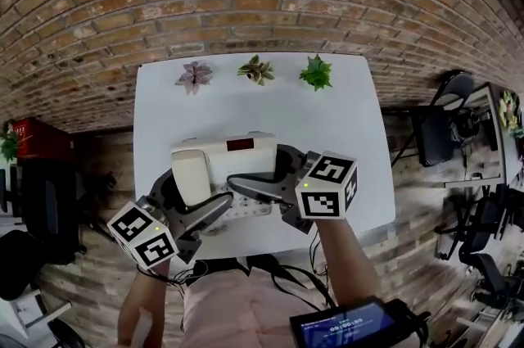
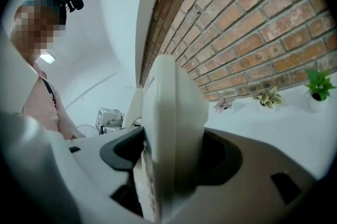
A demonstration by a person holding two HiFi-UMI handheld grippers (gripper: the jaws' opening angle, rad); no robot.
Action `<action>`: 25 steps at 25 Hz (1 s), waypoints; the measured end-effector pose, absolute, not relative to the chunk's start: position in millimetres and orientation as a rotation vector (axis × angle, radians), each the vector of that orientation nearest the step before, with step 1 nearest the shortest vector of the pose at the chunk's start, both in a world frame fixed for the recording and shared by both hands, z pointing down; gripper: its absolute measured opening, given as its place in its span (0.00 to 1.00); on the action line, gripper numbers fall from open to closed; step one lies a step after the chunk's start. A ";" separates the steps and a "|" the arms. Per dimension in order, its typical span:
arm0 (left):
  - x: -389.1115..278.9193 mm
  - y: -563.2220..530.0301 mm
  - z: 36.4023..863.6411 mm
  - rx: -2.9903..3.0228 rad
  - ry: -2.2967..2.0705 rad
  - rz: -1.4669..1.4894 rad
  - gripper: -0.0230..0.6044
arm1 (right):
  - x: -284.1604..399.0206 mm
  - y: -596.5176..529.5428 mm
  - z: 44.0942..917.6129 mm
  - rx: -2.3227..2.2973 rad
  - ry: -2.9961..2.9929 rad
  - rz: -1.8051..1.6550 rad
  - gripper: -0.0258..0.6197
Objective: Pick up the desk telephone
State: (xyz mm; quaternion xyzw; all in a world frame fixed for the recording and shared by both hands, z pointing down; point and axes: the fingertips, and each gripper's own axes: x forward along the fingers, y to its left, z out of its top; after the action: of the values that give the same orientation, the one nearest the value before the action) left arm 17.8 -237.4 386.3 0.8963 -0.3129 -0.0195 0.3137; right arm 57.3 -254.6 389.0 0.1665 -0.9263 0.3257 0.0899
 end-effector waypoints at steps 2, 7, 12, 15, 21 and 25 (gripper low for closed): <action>22.7 -229.7 367.4 2.392 -0.835 -0.059 0.76 | 62.2 -247.1 369.6 0.495 -2.780 0.930 0.51; 37.7 -213.0 323.3 2.456 -0.857 -0.056 0.76 | 77.1 -230.2 324.9 0.506 -2.828 0.852 0.51; 48.7 -200.2 288.0 2.488 -0.875 -0.086 0.76 | 87.5 -218.3 286.7 0.499 -2.857 0.763 0.51; 55.2 -193.4 270.4 2.512 -0.883 -0.100 0.76 | 93.9 -211.6 267.9 0.495 -2.877 0.715 0.51; 59.9 -187.2 250.0 2.538 -0.897 -0.140 0.76 | 98.9 -205.3 246.5 0.505 -2.905 0.659 0.51; 62.2 -184.7 245.1 2.547 -0.905 -0.147 0.76 | 100.8 -202.5 241.2 0.509 -2.911 0.634 0.51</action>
State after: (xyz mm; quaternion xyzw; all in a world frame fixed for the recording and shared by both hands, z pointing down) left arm 62.2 -184.7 245.1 0.9188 -0.3265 -0.0531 0.2154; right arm 100.8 -202.5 241.2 0.1680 -0.9615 0.2094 0.0594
